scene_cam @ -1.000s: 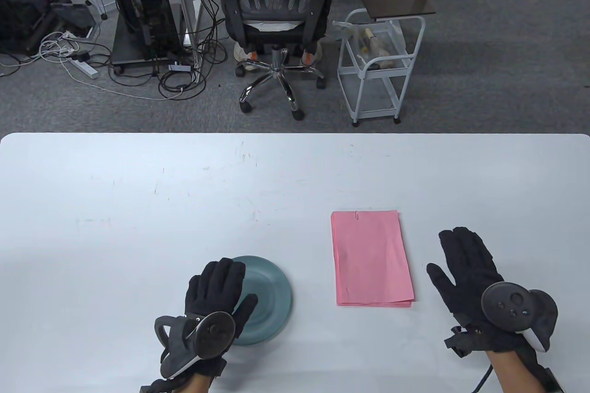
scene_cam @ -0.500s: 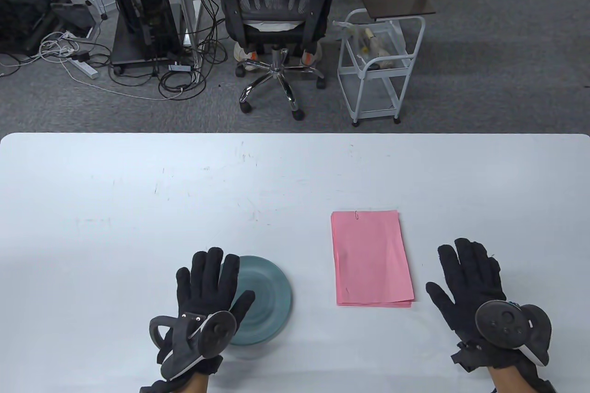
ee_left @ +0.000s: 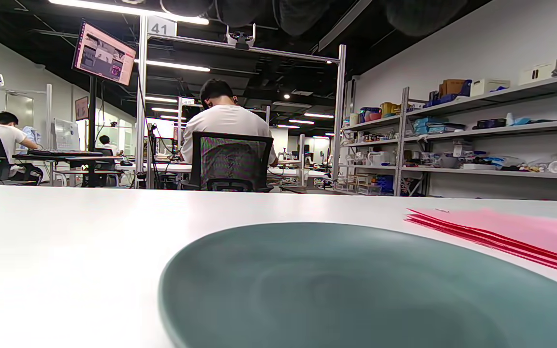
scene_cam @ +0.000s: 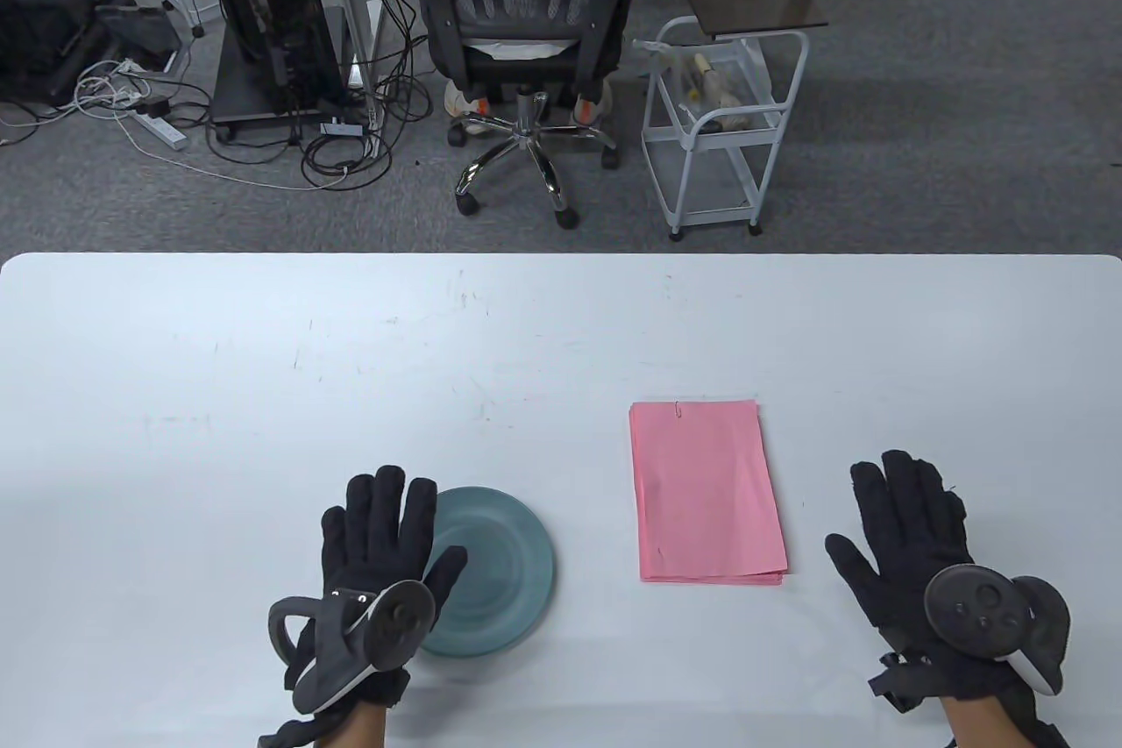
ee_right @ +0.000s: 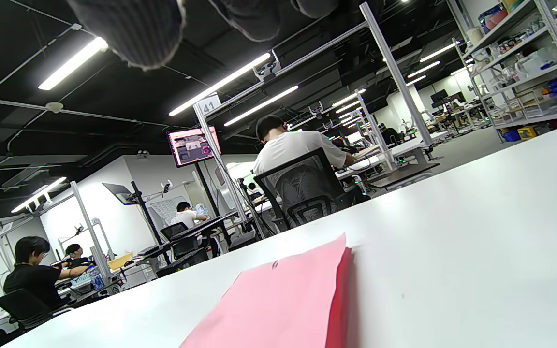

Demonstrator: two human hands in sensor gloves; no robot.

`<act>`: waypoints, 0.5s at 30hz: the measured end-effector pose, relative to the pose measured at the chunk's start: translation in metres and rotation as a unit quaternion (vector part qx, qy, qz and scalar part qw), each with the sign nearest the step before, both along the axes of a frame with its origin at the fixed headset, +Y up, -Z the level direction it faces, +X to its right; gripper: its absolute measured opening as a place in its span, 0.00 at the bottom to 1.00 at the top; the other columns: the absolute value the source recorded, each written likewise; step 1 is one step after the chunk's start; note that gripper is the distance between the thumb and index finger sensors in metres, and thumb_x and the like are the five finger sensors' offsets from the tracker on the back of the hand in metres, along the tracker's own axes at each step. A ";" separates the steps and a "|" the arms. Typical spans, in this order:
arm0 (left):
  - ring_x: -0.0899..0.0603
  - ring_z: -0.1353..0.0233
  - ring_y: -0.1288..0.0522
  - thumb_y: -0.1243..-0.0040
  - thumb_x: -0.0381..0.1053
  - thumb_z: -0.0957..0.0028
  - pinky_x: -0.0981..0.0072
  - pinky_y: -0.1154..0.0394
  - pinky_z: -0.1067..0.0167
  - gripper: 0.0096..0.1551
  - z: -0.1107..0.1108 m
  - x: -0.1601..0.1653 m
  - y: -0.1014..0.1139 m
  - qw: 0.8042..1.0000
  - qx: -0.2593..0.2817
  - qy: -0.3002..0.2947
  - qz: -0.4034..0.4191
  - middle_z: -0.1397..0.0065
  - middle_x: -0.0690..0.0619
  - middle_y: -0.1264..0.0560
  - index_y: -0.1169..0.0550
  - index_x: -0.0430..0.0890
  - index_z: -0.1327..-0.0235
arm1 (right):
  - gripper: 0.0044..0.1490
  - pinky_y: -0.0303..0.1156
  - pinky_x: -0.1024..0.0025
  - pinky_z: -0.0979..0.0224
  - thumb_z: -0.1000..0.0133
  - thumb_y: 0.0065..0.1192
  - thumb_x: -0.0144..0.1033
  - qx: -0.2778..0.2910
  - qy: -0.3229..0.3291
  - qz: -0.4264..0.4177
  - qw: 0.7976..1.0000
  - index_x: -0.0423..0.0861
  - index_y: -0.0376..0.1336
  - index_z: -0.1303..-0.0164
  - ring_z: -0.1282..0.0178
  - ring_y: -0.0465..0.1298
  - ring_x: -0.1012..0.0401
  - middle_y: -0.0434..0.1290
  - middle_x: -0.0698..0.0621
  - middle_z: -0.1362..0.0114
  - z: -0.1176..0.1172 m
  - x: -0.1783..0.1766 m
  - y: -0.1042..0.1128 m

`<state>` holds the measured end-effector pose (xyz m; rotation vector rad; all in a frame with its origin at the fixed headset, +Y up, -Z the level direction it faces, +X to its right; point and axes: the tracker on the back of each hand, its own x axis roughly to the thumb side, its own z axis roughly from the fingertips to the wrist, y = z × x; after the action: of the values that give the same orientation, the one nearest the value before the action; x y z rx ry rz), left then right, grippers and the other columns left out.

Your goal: Pinch and push to attach paper clips

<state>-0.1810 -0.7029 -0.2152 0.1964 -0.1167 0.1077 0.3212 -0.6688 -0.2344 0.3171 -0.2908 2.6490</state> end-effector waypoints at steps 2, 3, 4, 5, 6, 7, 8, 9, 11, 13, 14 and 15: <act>0.31 0.12 0.53 0.55 0.67 0.36 0.33 0.51 0.21 0.44 0.000 0.000 0.000 1.000 -0.001 0.000 0.001 0.09 0.41 0.50 0.45 0.49 0.10 | 0.49 0.32 0.43 0.19 0.36 0.48 0.57 -0.002 -0.003 -0.001 1.000 0.46 0.43 0.10 0.13 0.36 0.41 0.38 0.41 0.09 -0.001 0.001 -0.001; 0.32 0.12 0.53 0.54 0.67 0.36 0.33 0.51 0.21 0.44 0.000 0.000 0.000 1.000 -0.002 -0.001 0.002 0.09 0.41 0.50 0.45 0.49 0.10 | 0.49 0.32 0.43 0.19 0.36 0.48 0.57 -0.004 -0.003 -0.002 1.000 0.46 0.43 0.10 0.13 0.36 0.41 0.38 0.41 0.09 -0.001 0.002 -0.001; 0.32 0.12 0.53 0.54 0.67 0.36 0.33 0.51 0.21 0.44 0.000 0.000 0.000 1.000 -0.002 -0.003 0.003 0.09 0.41 0.50 0.45 0.49 0.10 | 0.49 0.31 0.43 0.19 0.37 0.48 0.58 -0.005 -0.004 -0.001 1.000 0.46 0.43 0.10 0.13 0.36 0.41 0.38 0.41 0.09 -0.001 0.002 -0.001; 0.32 0.12 0.53 0.54 0.67 0.36 0.33 0.51 0.21 0.44 0.000 0.000 0.000 1.000 -0.001 -0.004 0.005 0.09 0.41 0.50 0.45 0.49 0.10 | 0.49 0.31 0.43 0.19 0.37 0.48 0.58 -0.006 -0.005 0.000 1.000 0.46 0.43 0.10 0.13 0.35 0.42 0.37 0.41 0.09 -0.001 0.002 -0.001; 0.32 0.12 0.53 0.54 0.67 0.36 0.33 0.51 0.21 0.44 0.000 0.000 0.000 1.000 -0.001 -0.007 0.007 0.09 0.41 0.50 0.45 0.49 0.10 | 0.49 0.30 0.43 0.19 0.37 0.48 0.59 -0.008 -0.006 0.001 1.000 0.46 0.43 0.09 0.13 0.34 0.42 0.37 0.41 0.09 -0.001 0.002 -0.001; 0.32 0.12 0.53 0.54 0.67 0.36 0.33 0.51 0.21 0.44 0.000 0.000 0.000 1.000 -0.001 -0.010 0.009 0.09 0.41 0.50 0.45 0.49 0.10 | 0.50 0.29 0.43 0.20 0.37 0.47 0.59 -0.011 -0.006 0.001 1.000 0.47 0.43 0.09 0.13 0.33 0.42 0.36 0.42 0.09 -0.001 0.002 -0.001; 0.32 0.12 0.53 0.54 0.67 0.36 0.34 0.51 0.21 0.44 -0.001 0.001 -0.001 1.000 -0.002 -0.013 0.012 0.09 0.41 0.50 0.45 0.49 0.10 | 0.50 0.28 0.44 0.20 0.37 0.47 0.60 -0.015 -0.006 0.003 1.000 0.47 0.42 0.09 0.13 0.32 0.42 0.35 0.42 0.09 -0.001 0.002 0.000; 0.32 0.12 0.53 0.54 0.67 0.36 0.34 0.51 0.21 0.44 -0.001 0.001 -0.001 1.000 -0.002 -0.015 0.014 0.09 0.42 0.50 0.45 0.49 0.10 | 0.50 0.28 0.43 0.20 0.37 0.47 0.60 -0.017 -0.007 0.004 1.000 0.47 0.42 0.09 0.13 0.32 0.42 0.35 0.41 0.09 -0.001 0.002 0.000; 0.32 0.12 0.53 0.54 0.67 0.36 0.34 0.51 0.21 0.44 -0.001 0.001 -0.002 1.000 -0.003 -0.018 0.015 0.09 0.41 0.50 0.45 0.49 0.10 | 0.50 0.28 0.43 0.20 0.37 0.47 0.60 -0.019 -0.010 0.006 1.000 0.47 0.42 0.09 0.13 0.32 0.41 0.35 0.41 0.09 -0.001 0.002 0.000; 0.32 0.12 0.53 0.54 0.67 0.36 0.34 0.51 0.21 0.44 -0.001 0.002 -0.001 1.000 -0.005 -0.021 0.016 0.09 0.41 0.50 0.45 0.49 0.10 | 0.50 0.28 0.43 0.20 0.37 0.47 0.59 -0.016 -0.014 0.014 1.000 0.47 0.42 0.09 0.13 0.32 0.41 0.35 0.41 0.09 -0.001 0.002 0.001; 0.32 0.12 0.53 0.54 0.67 0.36 0.34 0.51 0.21 0.44 -0.001 0.002 -0.001 1.000 -0.003 -0.023 0.018 0.09 0.41 0.50 0.45 0.49 0.10 | 0.50 0.28 0.43 0.20 0.37 0.47 0.59 -0.015 -0.015 0.015 1.000 0.47 0.42 0.09 0.13 0.33 0.41 0.35 0.41 0.09 -0.001 0.002 0.000; 0.32 0.12 0.53 0.54 0.67 0.36 0.34 0.51 0.21 0.44 -0.001 0.003 -0.001 0.999 -0.002 -0.026 0.022 0.09 0.41 0.50 0.45 0.49 0.10 | 0.50 0.29 0.43 0.20 0.37 0.47 0.59 -0.015 -0.018 0.016 1.000 0.46 0.42 0.09 0.13 0.33 0.41 0.36 0.41 0.09 -0.001 0.002 0.000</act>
<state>-0.1782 -0.7037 -0.2166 0.1929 -0.1646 0.1560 0.3236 -0.6685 -0.2358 0.2676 -0.2602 2.6900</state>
